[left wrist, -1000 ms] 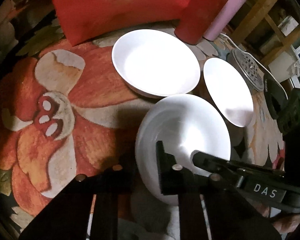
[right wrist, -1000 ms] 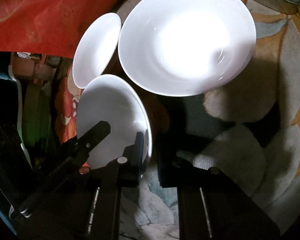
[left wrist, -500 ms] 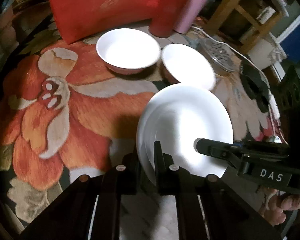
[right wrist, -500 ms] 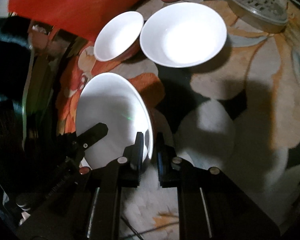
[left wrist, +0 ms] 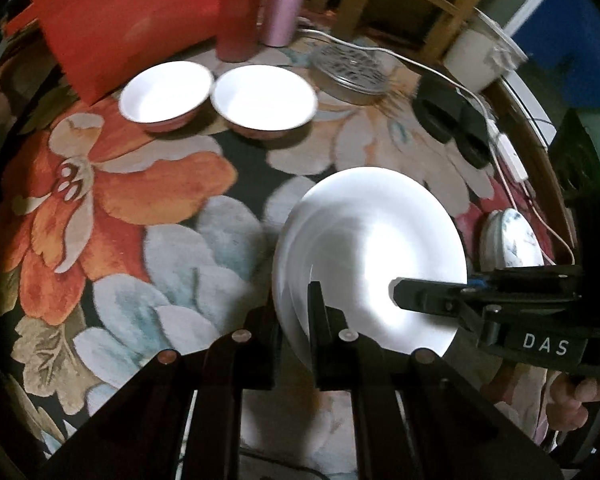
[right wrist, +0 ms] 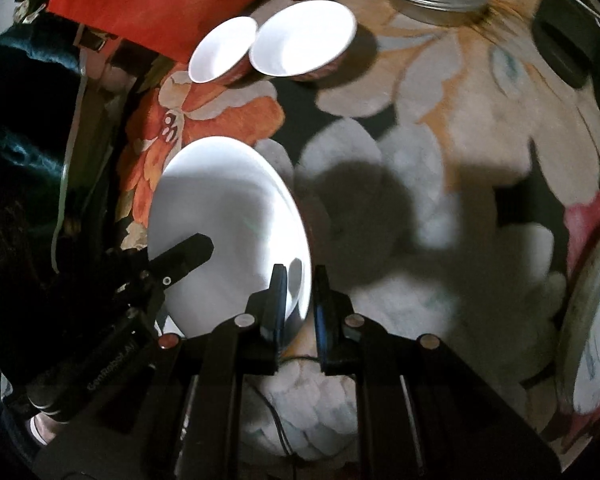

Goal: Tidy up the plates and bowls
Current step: 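Carry the white plate with both grippers over the bear plate stack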

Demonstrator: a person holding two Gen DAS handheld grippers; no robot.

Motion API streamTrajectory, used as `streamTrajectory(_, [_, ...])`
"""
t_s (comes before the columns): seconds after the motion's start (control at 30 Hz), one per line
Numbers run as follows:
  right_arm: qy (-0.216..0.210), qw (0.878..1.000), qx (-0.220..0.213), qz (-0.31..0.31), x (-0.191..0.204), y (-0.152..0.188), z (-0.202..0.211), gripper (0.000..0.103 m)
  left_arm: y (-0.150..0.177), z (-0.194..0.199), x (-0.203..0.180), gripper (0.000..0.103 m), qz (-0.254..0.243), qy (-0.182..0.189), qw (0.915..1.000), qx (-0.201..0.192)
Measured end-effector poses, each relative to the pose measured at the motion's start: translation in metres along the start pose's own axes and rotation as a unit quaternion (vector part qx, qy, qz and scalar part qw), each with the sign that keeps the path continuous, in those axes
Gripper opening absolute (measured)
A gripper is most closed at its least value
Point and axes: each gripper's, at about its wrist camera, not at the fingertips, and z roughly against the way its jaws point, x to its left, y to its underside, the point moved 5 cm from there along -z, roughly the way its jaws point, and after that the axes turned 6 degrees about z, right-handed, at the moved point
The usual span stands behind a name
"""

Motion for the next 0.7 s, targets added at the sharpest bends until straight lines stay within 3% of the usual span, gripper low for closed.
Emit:
streamTrajectory(0.4, [0.001,0.998,-0.022,-0.060,-0.058,0.035,0.045,0.013,0.010,-0.006,-0.083,0.010,-0.060,0.021,0.9979,0.014])
streamTrajectory(0.7, [0.033,0.996,-0.042,-0.074,-0.098,0.054,0.079,0.013,0.011,-0.015,-0.141,0.009,-0.096,0.042,0.9944,0.017])
